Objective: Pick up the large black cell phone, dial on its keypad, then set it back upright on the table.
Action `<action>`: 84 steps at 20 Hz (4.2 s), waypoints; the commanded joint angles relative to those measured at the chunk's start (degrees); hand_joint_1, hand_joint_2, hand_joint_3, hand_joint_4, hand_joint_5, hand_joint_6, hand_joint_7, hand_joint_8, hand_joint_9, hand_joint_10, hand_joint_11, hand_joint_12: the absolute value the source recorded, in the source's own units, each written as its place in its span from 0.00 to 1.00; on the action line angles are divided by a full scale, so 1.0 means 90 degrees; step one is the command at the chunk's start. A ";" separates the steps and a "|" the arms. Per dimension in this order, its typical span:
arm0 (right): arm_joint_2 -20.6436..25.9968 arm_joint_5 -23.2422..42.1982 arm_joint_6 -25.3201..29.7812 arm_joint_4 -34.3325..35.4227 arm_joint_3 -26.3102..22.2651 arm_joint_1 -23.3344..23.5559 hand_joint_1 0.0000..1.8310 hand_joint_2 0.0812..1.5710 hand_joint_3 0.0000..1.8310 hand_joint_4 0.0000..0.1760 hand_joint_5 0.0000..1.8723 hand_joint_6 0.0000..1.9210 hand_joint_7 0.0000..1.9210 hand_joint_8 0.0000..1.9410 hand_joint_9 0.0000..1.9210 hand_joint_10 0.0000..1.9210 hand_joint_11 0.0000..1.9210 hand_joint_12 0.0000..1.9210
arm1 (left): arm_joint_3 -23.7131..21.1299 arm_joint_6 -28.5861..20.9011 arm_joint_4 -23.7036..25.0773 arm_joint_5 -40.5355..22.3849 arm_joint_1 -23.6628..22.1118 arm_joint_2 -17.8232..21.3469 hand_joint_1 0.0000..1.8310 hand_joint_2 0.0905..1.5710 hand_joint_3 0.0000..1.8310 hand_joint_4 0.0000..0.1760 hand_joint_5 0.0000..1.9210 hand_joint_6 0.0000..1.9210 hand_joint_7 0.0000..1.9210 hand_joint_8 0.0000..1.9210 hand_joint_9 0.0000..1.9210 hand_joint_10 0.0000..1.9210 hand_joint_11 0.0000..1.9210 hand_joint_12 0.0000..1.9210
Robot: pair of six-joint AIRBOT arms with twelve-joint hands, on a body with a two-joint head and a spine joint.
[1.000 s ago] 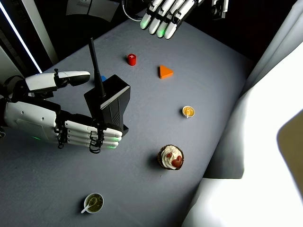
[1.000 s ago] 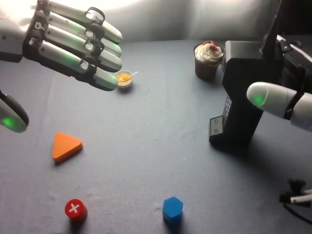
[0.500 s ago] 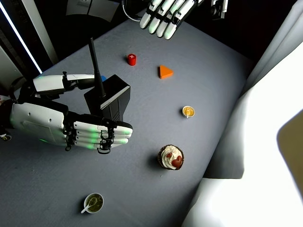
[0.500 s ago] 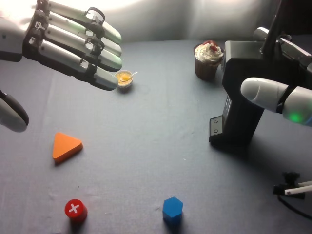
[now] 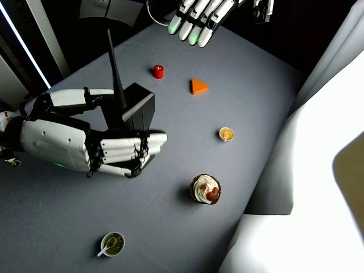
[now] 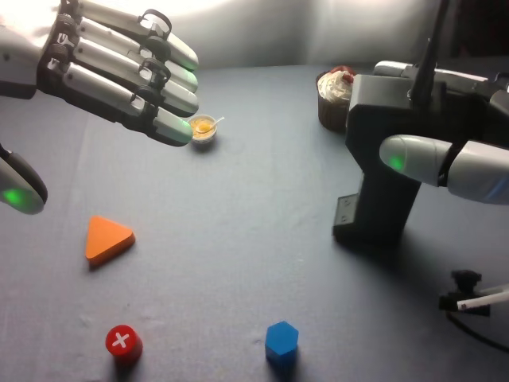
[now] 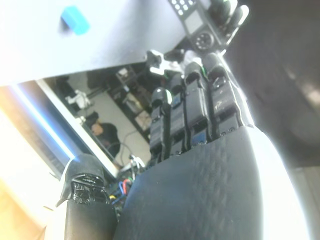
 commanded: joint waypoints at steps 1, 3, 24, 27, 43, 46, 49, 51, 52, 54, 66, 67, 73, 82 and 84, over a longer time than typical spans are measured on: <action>0.0086 0.0684 0.0071 -0.0299 0.0020 0.0100 0.75 0.72 0.01 0.00 0.39 0.51 0.43 0.49 0.46 0.66 0.32 0.68 | -0.0011 -0.0051 -0.0716 -0.0110 -0.0210 0.0065 0.00 0.71 0.00 0.28 0.11 0.00 0.11 0.00 0.10 0.00 0.00 0.18; 0.0107 0.0710 0.0071 -0.0383 0.0020 0.0125 0.74 0.75 0.00 0.00 0.42 0.56 0.40 0.69 0.42 0.76 0.38 0.73 | -0.0045 -0.0048 -0.0721 -0.0103 -0.0212 0.0065 0.00 0.71 0.00 0.27 0.11 0.00 0.11 0.00 0.10 0.00 0.00 0.18; 0.0460 -0.0100 -0.0404 -0.1230 -0.0179 0.1670 0.67 0.74 0.00 0.00 0.52 0.41 0.40 0.80 0.42 0.79 0.43 0.87 | -0.0433 -0.0518 -0.0417 0.0090 -0.0327 0.0058 0.00 0.76 0.01 0.18 0.11 0.00 0.11 0.00 0.10 0.00 0.00 0.19; 0.0440 -0.0203 -0.0524 -0.1318 -0.0134 0.1827 0.67 0.75 0.00 0.00 0.51 0.43 0.39 0.82 0.41 0.79 0.42 0.86 | -0.0337 -0.0559 -0.0322 0.0418 -0.0330 0.0057 0.03 0.77 0.00 0.17 0.12 0.00 0.13 0.00 0.12 0.01 0.00 0.25; 0.0408 -0.0548 -0.0763 -0.1444 -0.0027 0.2536 0.74 0.75 0.00 0.00 0.49 0.43 0.38 0.73 0.39 0.81 0.43 0.78 | -0.0527 -0.0103 -0.0262 0.1901 -0.0337 -0.0094 0.70 0.82 0.01 0.63 0.01 0.00 0.31 0.86 0.38 1.00 0.35 1.00; 0.0414 -0.0651 -0.0792 -0.1444 -0.0018 0.2648 0.74 0.74 0.00 0.00 0.51 0.41 0.40 0.70 0.41 0.78 0.44 0.75 | -0.0740 -0.0027 -0.0240 0.2246 -0.0335 -0.0113 0.71 0.82 0.00 0.58 0.01 0.00 0.32 0.85 0.37 1.00 0.35 1.00; 0.0415 -0.0737 -0.0821 -0.1444 -0.0013 0.2722 0.74 0.74 0.00 0.00 0.50 0.42 0.39 0.71 0.39 0.81 0.42 0.78 | -0.0907 -0.0015 -0.0191 0.2524 -0.0334 -0.0173 0.71 0.82 0.00 0.59 0.01 0.00 0.32 0.85 0.39 1.00 0.35 1.00; 0.0408 -0.0769 -0.0855 -0.1444 -0.0006 0.2753 0.74 0.73 0.00 0.00 0.55 0.33 0.40 0.71 0.41 0.82 0.43 0.80 | -0.1054 -0.0009 -0.0192 0.2763 -0.0333 -0.0208 0.71 0.82 0.00 0.61 0.01 0.00 0.32 0.85 0.39 1.00 0.36 1.00; 0.0407 -0.0769 -0.0857 -0.1444 -0.0009 0.2761 0.74 0.73 0.00 0.00 0.52 0.40 0.40 0.70 0.41 0.78 0.43 0.76 | -0.1139 -0.0014 -0.0193 0.2897 -0.0329 -0.0210 0.71 0.82 0.00 0.61 0.01 0.00 0.32 0.85 0.39 1.00 0.36 1.00; 0.0410 -0.0769 -0.0871 -0.1444 -0.0014 0.2763 0.74 0.74 0.00 0.00 0.51 0.42 0.38 0.71 0.40 0.79 0.44 0.75 | -0.1313 -0.0019 -0.0202 0.3097 -0.0327 -0.0211 0.70 0.83 0.01 0.62 0.01 0.00 0.31 0.88 0.38 1.00 0.36 1.00; 0.0439 -0.0767 -0.0997 -0.1446 -0.0105 0.2774 0.74 0.74 0.00 0.00 0.52 0.44 0.37 0.70 0.40 0.79 0.43 0.78 | -0.1504 0.0024 -0.0306 0.2647 0.0006 0.0017 0.70 0.84 0.01 0.56 0.04 0.00 0.30 0.89 0.38 1.00 0.32 1.00; 0.0440 -0.0766 -0.1002 -0.1446 -0.0105 0.2774 0.74 0.74 0.00 0.00 0.50 0.44 0.39 0.70 0.39 0.80 0.43 0.76 | -0.1409 0.0038 -0.0292 0.2526 0.0013 0.0022 0.70 0.83 0.00 0.56 0.04 0.00 0.31 0.87 0.37 1.00 0.33 1.00; 0.0436 -0.0765 -0.1019 -0.1446 -0.0111 0.2809 0.74 0.74 0.00 0.00 0.49 0.46 0.39 0.70 0.41 0.78 0.43 0.75 | -0.1189 0.0130 -0.0474 0.2554 0.0015 0.0016 0.70 0.84 0.01 0.57 0.02 0.00 0.29 0.90 0.36 1.00 0.33 1.00; 0.0421 -0.0590 -0.1023 -0.1178 -0.0142 0.2826 0.74 0.75 0.00 0.00 0.50 0.42 0.39 0.71 0.38 0.82 0.42 0.81 | -0.1888 0.0086 -0.0685 0.3244 -0.0069 -0.0105 0.71 0.81 0.00 0.71 0.05 0.00 0.34 0.83 0.35 1.00 0.28 1.00; 0.0415 -0.0483 -0.1023 -0.1108 -0.0142 0.2826 0.74 0.75 0.00 0.00 0.49 0.46 0.37 0.72 0.38 0.82 0.41 0.82 | -0.1971 0.0004 -0.0665 0.3228 -0.0082 -0.0108 0.71 0.81 0.00 0.72 0.07 0.01 0.34 0.83 0.36 1.00 0.32 1.00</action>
